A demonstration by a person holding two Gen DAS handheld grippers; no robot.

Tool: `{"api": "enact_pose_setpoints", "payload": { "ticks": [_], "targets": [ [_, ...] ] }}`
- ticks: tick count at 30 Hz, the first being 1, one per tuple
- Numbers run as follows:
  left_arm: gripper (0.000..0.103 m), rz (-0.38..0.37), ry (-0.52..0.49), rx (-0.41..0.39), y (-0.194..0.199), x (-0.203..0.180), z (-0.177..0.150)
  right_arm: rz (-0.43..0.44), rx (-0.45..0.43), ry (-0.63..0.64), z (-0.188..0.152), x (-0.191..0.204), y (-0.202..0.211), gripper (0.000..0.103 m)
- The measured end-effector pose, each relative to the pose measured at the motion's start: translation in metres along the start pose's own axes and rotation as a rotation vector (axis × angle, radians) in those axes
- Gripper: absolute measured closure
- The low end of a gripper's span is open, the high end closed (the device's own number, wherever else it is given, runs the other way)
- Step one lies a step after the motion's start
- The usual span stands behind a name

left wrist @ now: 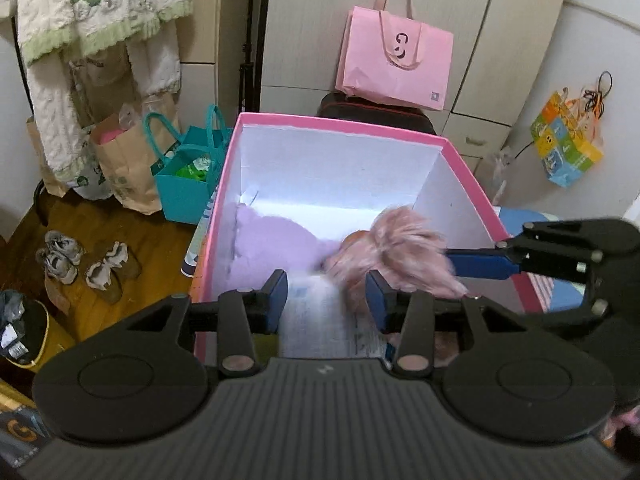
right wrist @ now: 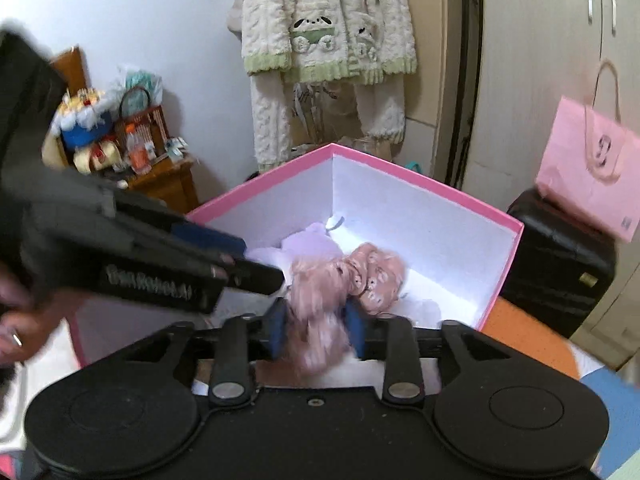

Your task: Organize soft objects

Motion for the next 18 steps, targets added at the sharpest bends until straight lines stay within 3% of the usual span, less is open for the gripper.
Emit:
{"api": "enact_pose_setpoints", "payload": {
  "ticks": [1, 8, 18],
  "targets": [
    [0.058, 0.000, 0.003, -0.003, 0.002, 0.000, -0.001, -0.015, -0.005, 0.008, -0.002, 0.002, 0.001, 0.051],
    [0.051, 0.018, -0.027, -0.073, 0.029, -0.006, -0.008, -0.056, -0.093, -0.004, -0.011, 0.009, 0.029, 0.043],
    [0.039, -0.014, -0.069, -0.156, 0.071, -0.032, -0.032, -0.121, -0.264, -0.027, -0.041, 0.023, 0.097, 0.042]
  ]
}}
Point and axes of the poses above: each gripper's, at about its wrist camera, not at the fingertips, and y roughly against the way its jaws point, x to its left, z to its top, the point moved 4 cm from there along -y, roughly the way its jaws point, and after that the axes turned 1 degree about y, right-handed, at the moved point
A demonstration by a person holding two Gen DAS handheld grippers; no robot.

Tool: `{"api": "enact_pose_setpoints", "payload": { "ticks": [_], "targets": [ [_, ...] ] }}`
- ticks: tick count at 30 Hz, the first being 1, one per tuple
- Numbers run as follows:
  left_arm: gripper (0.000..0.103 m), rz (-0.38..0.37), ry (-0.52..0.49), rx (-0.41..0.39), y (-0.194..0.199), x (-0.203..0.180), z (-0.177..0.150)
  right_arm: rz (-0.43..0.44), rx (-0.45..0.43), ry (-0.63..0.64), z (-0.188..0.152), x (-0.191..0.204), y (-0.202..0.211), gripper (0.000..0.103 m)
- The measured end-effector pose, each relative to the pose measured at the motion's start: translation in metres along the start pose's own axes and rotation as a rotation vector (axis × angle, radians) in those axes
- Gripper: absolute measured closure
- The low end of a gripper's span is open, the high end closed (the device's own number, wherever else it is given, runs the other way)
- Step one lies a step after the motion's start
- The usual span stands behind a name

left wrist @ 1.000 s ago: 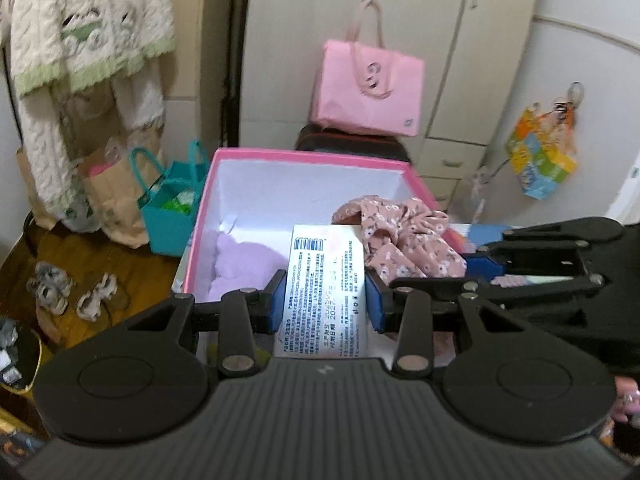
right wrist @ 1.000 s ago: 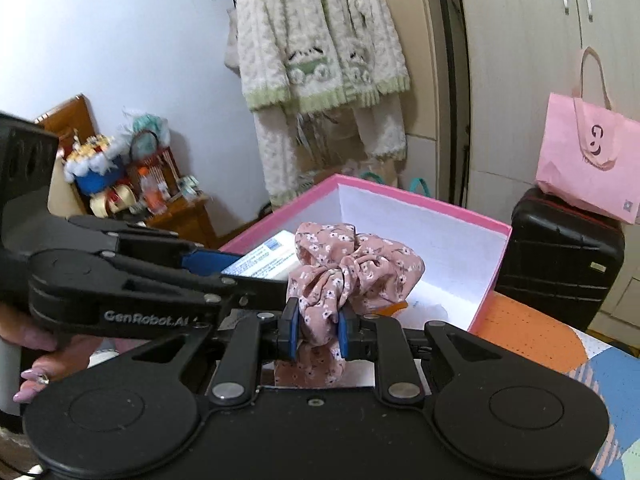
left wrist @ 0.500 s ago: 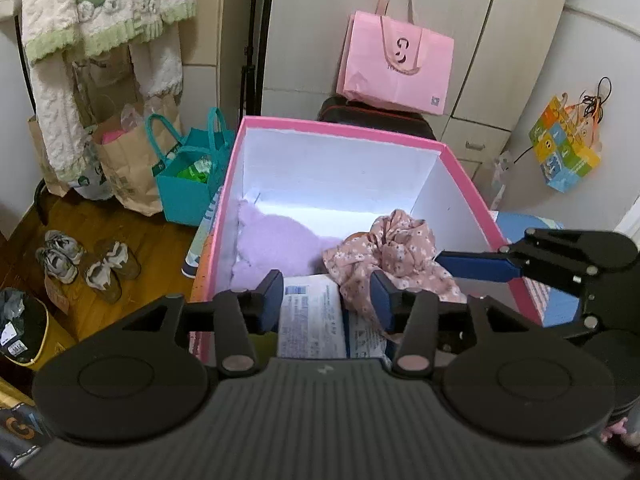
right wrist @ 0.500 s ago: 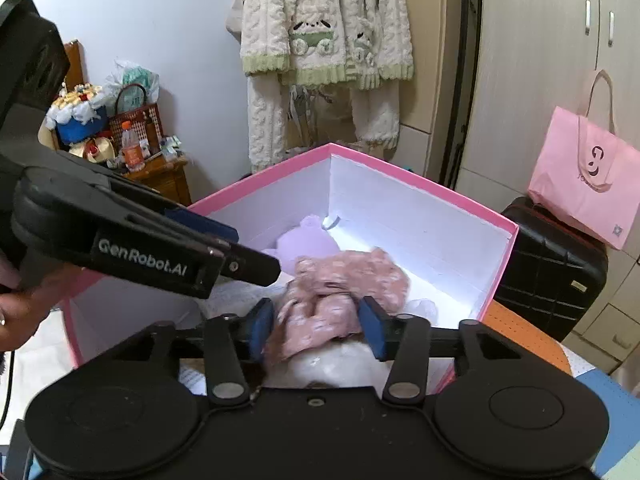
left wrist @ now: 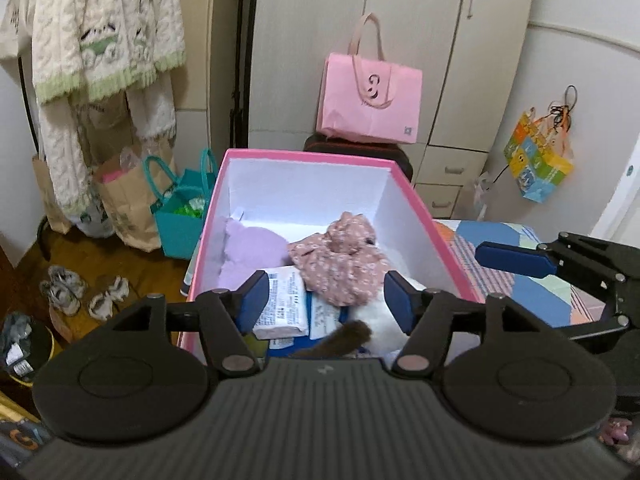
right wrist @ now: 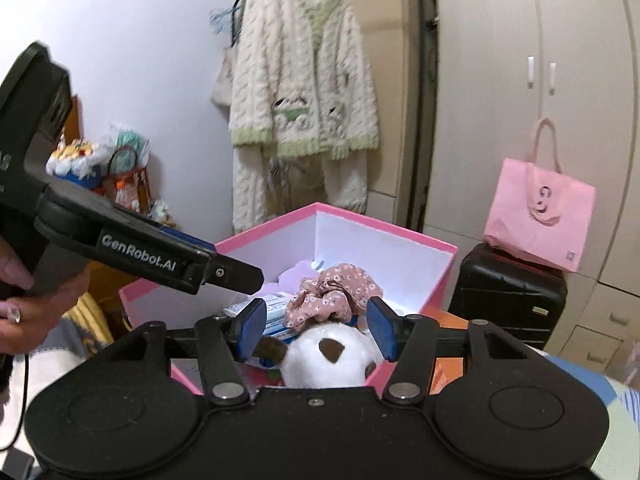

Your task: Organize soft objects

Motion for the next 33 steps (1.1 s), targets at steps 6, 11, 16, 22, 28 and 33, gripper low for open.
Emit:
{"api": "enact_pose_setpoints", "payload": {
  "ticks": [6, 11, 16, 22, 28, 33],
  "targets": [
    [0.035, -0.006, 0.006, -0.025, 0.016, -0.014, -0.010, -0.071, 0.001, -0.023, -0.007, -0.003, 0.024, 0.037],
    [0.027, -0.002, -0.006, -0.044, 0.031, -0.027, -0.021, -0.088, -0.006, -0.059, -0.013, -0.007, 0.045, 0.036],
    [0.016, -0.012, -0.030, -0.054, 0.040, -0.040, -0.034, -0.127, -0.012, -0.090, -0.025, -0.009, 0.063, 0.027],
    [0.009, 0.081, -0.074, -0.044, 0.041, -0.052, -0.042, -0.242, 0.027, -0.214, -0.038, -0.027, 0.072, 0.004],
    [0.005, 0.183, -0.110, -0.012, 0.047, -0.064, -0.044, -0.399, 0.104, -0.302, -0.051, -0.045, 0.083, 0.000],
    [0.005, 0.157, -0.096, -0.076, 0.067, -0.073, -0.050, -0.362, 0.086, -0.345, -0.057, -0.048, 0.110, 0.000]
  ]
}}
Point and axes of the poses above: each gripper's, at about its wrist camera, not at the fingertips, and y roughly against the way its jaws point, x to its left, z to its top, the point moved 4 cm from there along -y, roughly the way its jaws point, and after that the axes turned 1 degree about y, right-handed, at the moved point
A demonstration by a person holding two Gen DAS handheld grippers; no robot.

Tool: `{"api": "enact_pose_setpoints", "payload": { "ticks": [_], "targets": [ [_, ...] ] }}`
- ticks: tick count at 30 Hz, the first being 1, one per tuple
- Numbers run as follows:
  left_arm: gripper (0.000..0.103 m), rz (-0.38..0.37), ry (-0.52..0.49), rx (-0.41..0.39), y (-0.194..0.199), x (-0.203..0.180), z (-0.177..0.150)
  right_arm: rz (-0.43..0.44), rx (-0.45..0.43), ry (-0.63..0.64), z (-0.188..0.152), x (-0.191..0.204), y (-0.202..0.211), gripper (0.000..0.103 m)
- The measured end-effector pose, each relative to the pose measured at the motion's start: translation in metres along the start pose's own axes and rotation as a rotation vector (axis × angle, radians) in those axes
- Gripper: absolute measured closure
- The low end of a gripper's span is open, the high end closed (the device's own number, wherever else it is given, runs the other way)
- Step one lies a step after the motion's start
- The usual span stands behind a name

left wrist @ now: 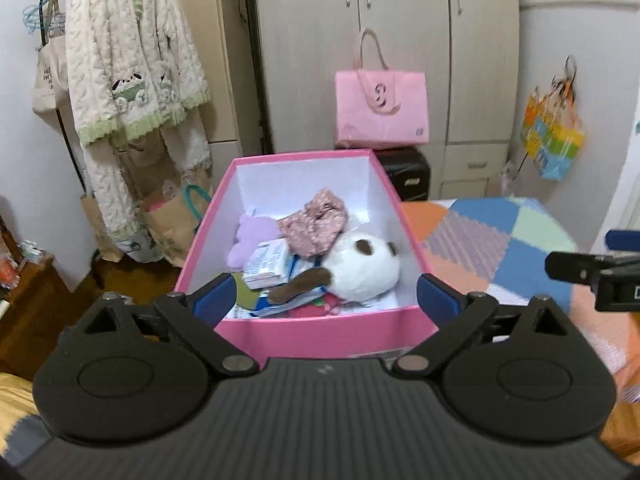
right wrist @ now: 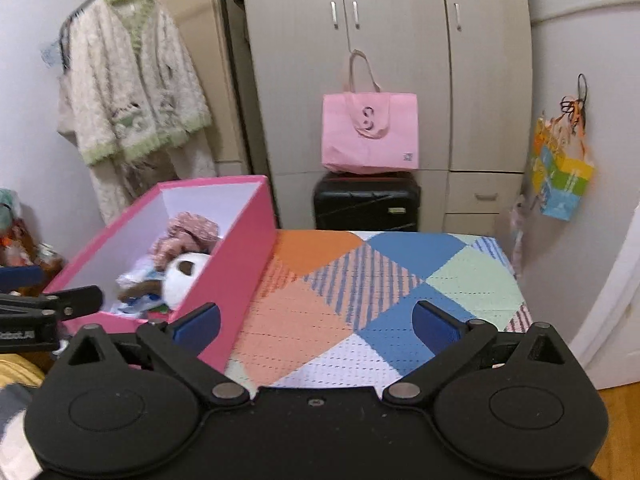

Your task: Organize soft objects

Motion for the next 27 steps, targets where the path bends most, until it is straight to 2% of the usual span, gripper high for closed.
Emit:
{"api": "enact_pose_setpoints", "payload": {
  "ticks": [2, 7, 10, 12, 16, 27],
  "targets": [
    [0.005, -0.009, 0.010, -0.021, 0.007, -0.003, -0.001, 0.008, -0.027, 0.005, -0.001, -0.003, 0.011, 0.000],
    [0.005, 0.004, 0.012, -0.068, 0.021, -0.012, -0.002, -0.047, -0.128, 0.009, -0.004, -0.006, 0.039, 0.000],
    [0.005, -0.017, 0.027, -0.073, 0.025, -0.015, -0.003, -0.009, -0.104, -0.037, -0.006, -0.012, 0.043, 0.000],
    [0.005, -0.013, 0.028, -0.071, 0.029, -0.018, -0.007, -0.023, -0.092, -0.060, -0.008, -0.018, 0.042, 0.000],
    [0.005, -0.056, 0.021, -0.067, 0.038, -0.023, -0.012, -0.035, -0.079, -0.061, -0.015, -0.024, 0.045, 0.000],
    [0.005, -0.067, 0.014, -0.065, 0.044, -0.032, -0.022, -0.073, -0.122, 0.000, -0.022, -0.001, 0.079, 0.000]
  ]
}}
Point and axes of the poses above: each gripper's, at about its wrist camera, not at the fingertips, and y roughly against the way its jaws point, x to its left, z to its top, the point moved 4 cm from there along -y, roughly the way its jaws point, and after that the axes turned 1 degree about y, right-handed, at the moved point
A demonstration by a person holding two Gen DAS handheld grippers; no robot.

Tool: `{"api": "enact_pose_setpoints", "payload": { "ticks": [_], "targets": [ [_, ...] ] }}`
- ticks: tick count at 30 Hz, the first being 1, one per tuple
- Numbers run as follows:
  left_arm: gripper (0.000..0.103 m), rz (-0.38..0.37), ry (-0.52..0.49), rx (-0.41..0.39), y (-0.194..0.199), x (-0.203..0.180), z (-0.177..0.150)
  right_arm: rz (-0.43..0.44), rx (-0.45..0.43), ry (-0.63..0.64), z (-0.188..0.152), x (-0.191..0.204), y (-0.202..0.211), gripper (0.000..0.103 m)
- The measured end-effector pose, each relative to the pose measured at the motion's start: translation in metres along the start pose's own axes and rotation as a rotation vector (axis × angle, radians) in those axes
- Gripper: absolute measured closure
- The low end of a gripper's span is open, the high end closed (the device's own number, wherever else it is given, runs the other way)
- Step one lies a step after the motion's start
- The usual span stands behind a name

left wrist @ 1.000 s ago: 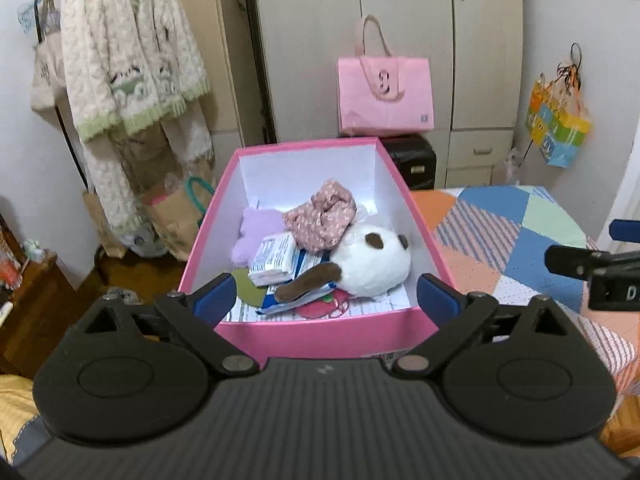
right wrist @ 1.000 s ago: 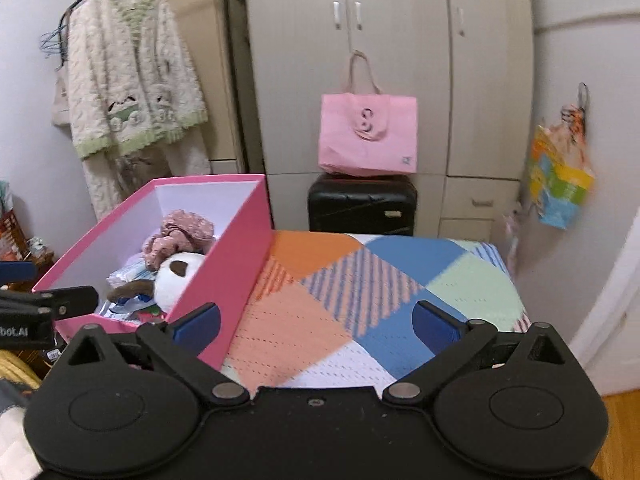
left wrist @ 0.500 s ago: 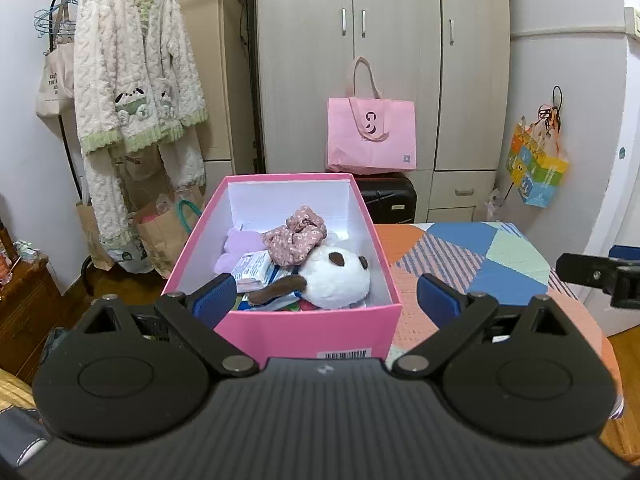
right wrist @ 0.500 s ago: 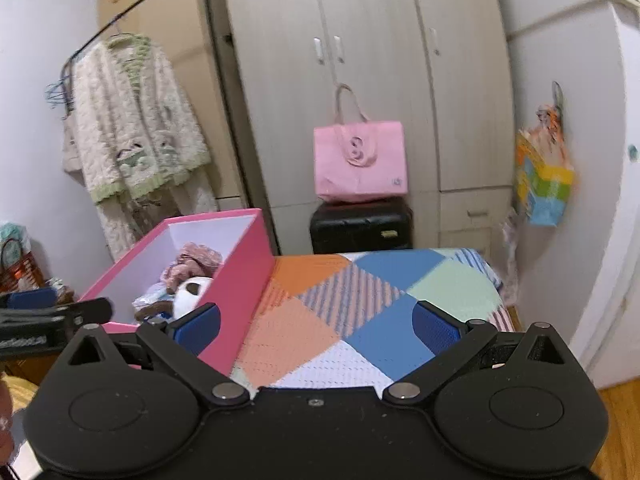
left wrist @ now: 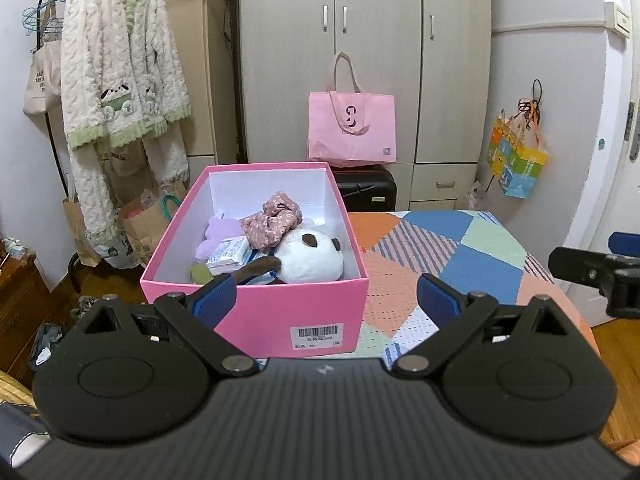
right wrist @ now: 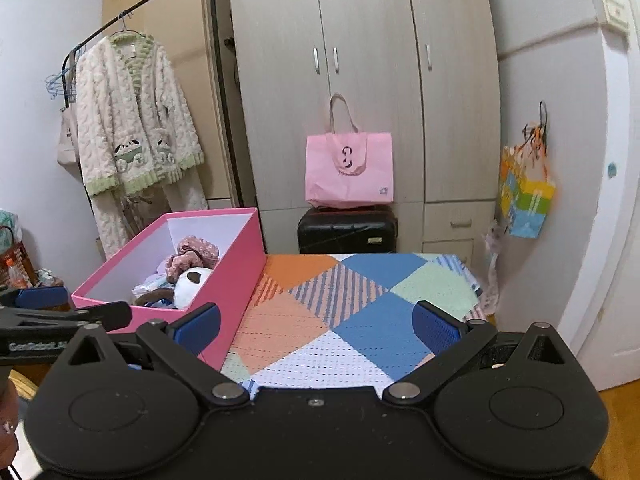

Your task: Organize soft objects

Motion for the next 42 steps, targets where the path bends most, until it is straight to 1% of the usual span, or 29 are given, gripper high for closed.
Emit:
{"api": "enact_pose_setpoints", "payload": {
  "ticks": [3, 6, 10, 15, 17, 21, 25, 30, 34, 38, 42],
  "targets": [
    [0.005, 0.001, 0.006, -0.014, 0.003, 0.000, -0.001, -0.013, -0.010, 0.013, -0.001, 0.003, 0.006, 0.000],
    [0.005, 0.020, -0.004, -0.034, 0.005, 0.000, -0.003, -0.048, -0.022, 0.036, -0.003, 0.005, 0.010, 0.000],
    [0.005, 0.032, -0.007, -0.053, 0.008, 0.002, -0.006, -0.066, -0.024, 0.040, -0.004, 0.003, 0.011, 0.000],
    [0.005, 0.036, 0.001, -0.072, 0.010, 0.005, -0.011, -0.144, -0.053, 0.056, -0.009, 0.006, 0.010, 0.000],
    [0.005, 0.039, 0.004, -0.080, 0.010, 0.006, -0.013, -0.163, -0.055, 0.069, -0.013, 0.010, 0.007, 0.000],
    [0.005, 0.054, 0.007, -0.087, 0.009, 0.008, -0.019, -0.167, -0.062, 0.102, -0.017, 0.018, 0.005, 0.000],
    [0.005, 0.061, 0.009, -0.076, 0.005, 0.010, -0.022, -0.151, -0.060, 0.094, -0.018, 0.019, 0.005, 0.000],
    [0.005, 0.099, -0.004, -0.128, 0.006, 0.011, -0.022, -0.165, -0.081, 0.068, -0.019, 0.016, 0.006, 0.000],
    [0.005, 0.085, -0.009, -0.116, 0.004, 0.010, -0.023, -0.192, -0.069, 0.074, -0.020, 0.013, 0.005, 0.000],
    [0.005, 0.075, -0.021, -0.111, 0.005, 0.008, -0.024, -0.192, -0.055, 0.085, -0.022, 0.014, 0.005, 0.000],
    [0.004, 0.082, -0.031, -0.109, 0.005, 0.007, -0.025, -0.195, -0.063, 0.108, -0.021, 0.017, 0.007, 0.000]
  ]
}}
Point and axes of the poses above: each gripper's, at about its wrist camera, not at the fingertips, and y roughly against the way its jaws point, x to its left, z to its top, the point moved 4 cm from there along -y, roughly the way its jaws point, and after that the axes turned 1 degree about y, right-handed, at the moved point
